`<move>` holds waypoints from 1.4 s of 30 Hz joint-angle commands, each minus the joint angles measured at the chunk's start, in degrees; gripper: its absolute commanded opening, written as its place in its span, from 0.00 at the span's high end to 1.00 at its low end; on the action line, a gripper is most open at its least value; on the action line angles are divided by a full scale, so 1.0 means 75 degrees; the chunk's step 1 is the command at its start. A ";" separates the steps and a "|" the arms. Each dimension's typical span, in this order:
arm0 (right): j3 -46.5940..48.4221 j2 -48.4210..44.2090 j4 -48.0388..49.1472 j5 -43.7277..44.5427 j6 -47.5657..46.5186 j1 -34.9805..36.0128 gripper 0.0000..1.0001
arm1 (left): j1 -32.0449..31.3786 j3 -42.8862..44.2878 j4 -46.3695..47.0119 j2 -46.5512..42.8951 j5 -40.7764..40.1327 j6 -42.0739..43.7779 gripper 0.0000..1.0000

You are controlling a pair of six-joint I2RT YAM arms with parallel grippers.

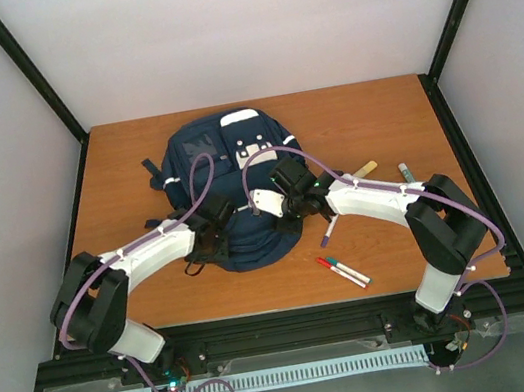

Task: Pack the student bag
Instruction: Zip the student bag at the center of the board.

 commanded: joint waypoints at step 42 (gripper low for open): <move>0.0104 0.0362 0.0234 0.0831 0.0726 -0.0236 0.50 | -0.0249 0.0124 0.2226 -0.0995 0.5998 -0.0204 0.99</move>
